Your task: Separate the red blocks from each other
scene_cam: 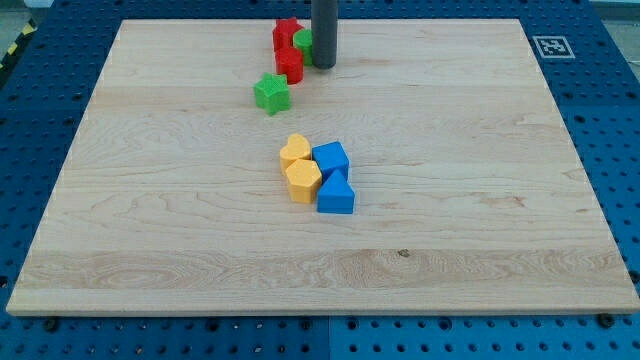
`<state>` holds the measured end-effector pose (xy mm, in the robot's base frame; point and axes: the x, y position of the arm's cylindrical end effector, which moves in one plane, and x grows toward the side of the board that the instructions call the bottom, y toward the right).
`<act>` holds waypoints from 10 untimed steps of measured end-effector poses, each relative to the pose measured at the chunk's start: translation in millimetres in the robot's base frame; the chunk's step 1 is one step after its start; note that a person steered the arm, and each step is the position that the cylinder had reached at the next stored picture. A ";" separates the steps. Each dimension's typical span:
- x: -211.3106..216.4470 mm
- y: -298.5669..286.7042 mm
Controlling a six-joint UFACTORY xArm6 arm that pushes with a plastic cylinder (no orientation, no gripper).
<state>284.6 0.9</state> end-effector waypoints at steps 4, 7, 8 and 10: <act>15.1 -47.4; 4.3 11.1; -21.8 -19.5; -26.0 -10.8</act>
